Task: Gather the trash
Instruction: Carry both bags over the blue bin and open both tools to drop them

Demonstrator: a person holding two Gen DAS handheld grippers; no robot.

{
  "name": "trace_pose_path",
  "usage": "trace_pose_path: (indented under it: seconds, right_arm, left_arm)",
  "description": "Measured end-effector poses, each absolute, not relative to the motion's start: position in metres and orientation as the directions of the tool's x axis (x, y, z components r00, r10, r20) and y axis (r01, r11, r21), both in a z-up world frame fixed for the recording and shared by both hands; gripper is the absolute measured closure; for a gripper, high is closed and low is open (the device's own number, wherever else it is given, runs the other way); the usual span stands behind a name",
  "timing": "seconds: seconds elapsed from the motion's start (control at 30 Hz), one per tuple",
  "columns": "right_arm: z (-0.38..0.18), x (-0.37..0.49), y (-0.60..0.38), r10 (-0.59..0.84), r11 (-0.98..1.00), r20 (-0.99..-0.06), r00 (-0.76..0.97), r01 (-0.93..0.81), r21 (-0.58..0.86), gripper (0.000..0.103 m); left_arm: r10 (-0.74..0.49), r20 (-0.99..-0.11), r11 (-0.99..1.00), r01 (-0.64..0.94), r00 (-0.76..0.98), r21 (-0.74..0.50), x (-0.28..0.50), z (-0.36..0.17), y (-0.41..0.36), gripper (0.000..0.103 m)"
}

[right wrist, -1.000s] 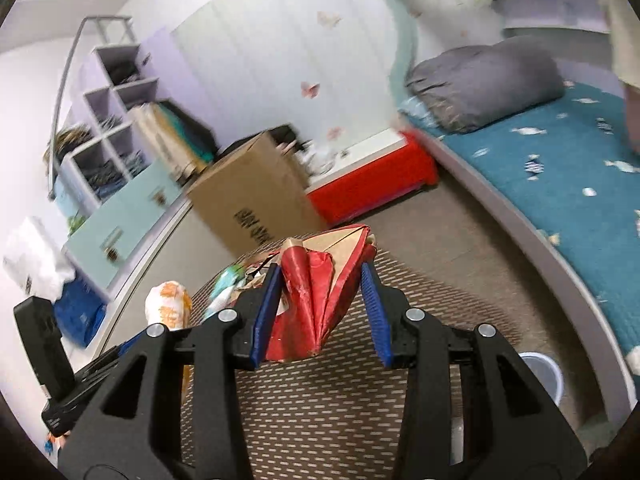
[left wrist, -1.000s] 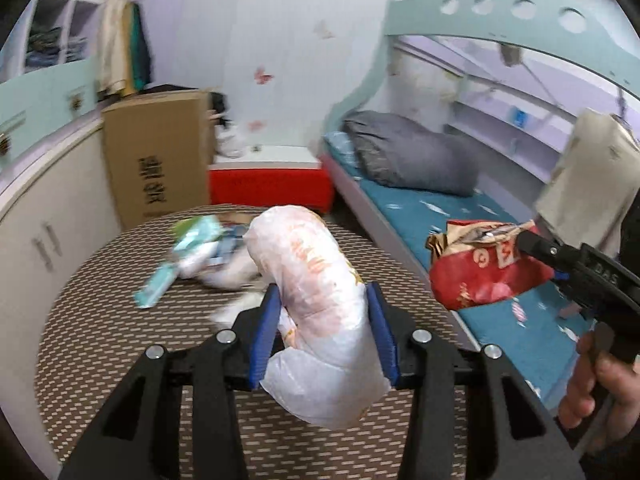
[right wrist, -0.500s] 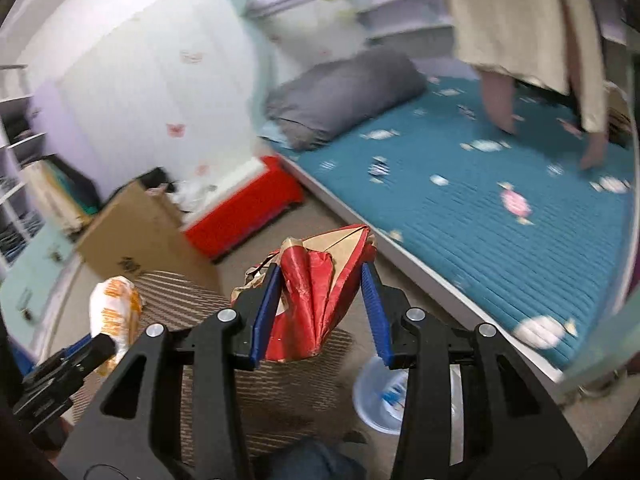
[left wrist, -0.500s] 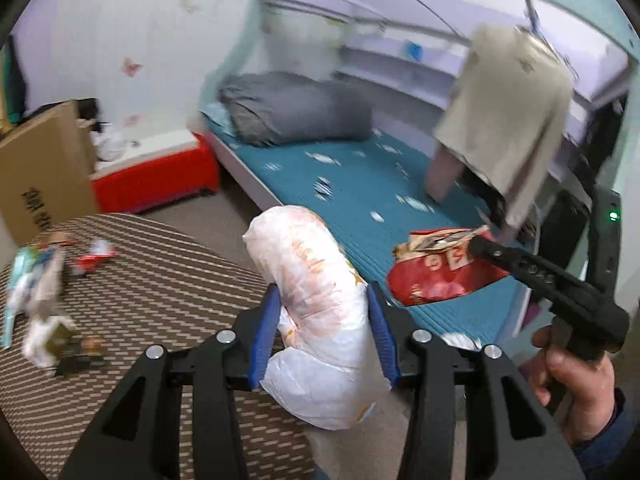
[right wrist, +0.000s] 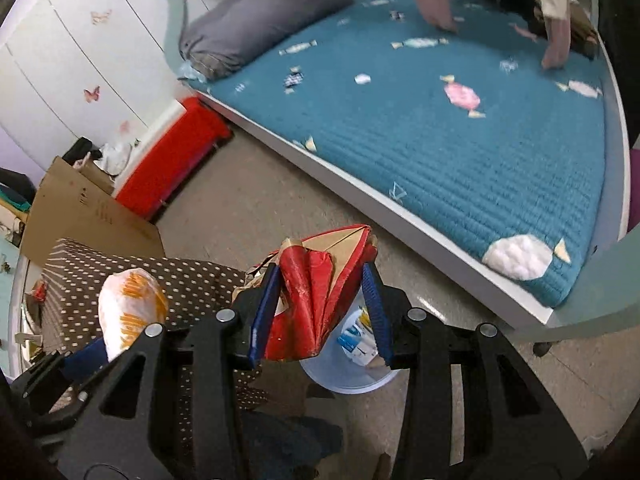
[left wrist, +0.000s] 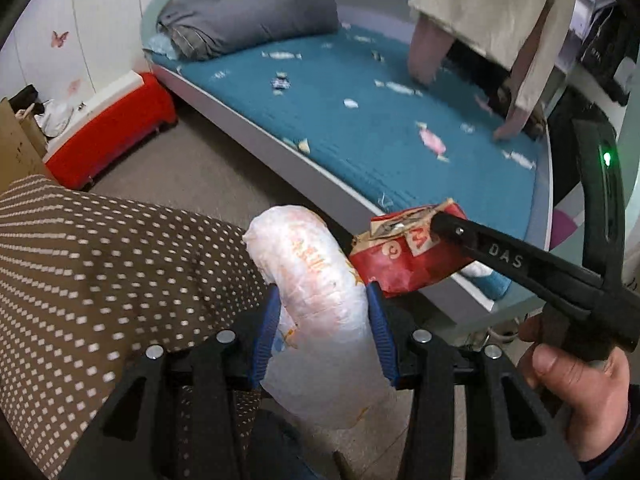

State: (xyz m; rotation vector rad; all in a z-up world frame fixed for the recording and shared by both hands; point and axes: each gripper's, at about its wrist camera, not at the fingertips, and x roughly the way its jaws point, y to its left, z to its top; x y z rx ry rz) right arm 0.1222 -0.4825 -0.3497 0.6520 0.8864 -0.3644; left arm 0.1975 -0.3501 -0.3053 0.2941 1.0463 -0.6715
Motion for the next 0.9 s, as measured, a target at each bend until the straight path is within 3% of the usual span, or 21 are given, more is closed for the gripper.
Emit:
trace_pose_path:
  seconds: [0.1,0.13,0.17,0.2,0.27,0.5,0.9]
  right_arm:
    - [-0.364,0.132,-0.483,-0.013,0.744,-0.822,0.569,0.555,0.372,0.053]
    - [-0.370,0.134,-0.485,0.004,0.734,-0.825,0.565,0.559,0.386,0.052]
    - [-0.377,0.135,-0.488,0.026,0.719,-0.827,0.561,0.564,0.405,0.038]
    - [-0.383,0.135,-0.490,0.040,0.703,-0.827,0.561,0.572,0.422,0.022]
    - [-0.391,0.133,-0.494,0.064,0.672,-0.820,0.568,0.583,0.457,0.009]
    - [-0.390,0.121,-0.493,0.041,0.646,-0.833,0.552,0.621,0.444,0.006]
    - [-0.314,0.115,-0.470,-0.019,0.707,-0.761,0.648,0.547,0.448,0.006]
  left_arm:
    - [-0.353,-0.888,0.756,0.649,0.295,-0.085,0.204,-0.319,-0.359,0.053]
    - [-0.341,-0.895,0.757,0.649,0.287,-0.081,0.206,-0.323,-0.360,0.043]
    - [-0.326,-0.903,0.760,0.646,0.280,-0.074,0.208,-0.328,-0.361,0.028]
    - [-0.311,-0.912,0.764,0.641,0.269,-0.071,0.210,-0.331,-0.360,0.022]
    - [-0.286,-0.918,0.765,0.643,0.276,-0.045,0.213,-0.333,-0.360,0.019]
    - [-0.331,-0.883,0.781,0.623,0.334,-0.057,0.215,-0.308,-0.349,0.015]
    - [-0.402,-0.810,0.795,0.602,0.427,-0.078,0.195,-0.252,-0.315,0.014]
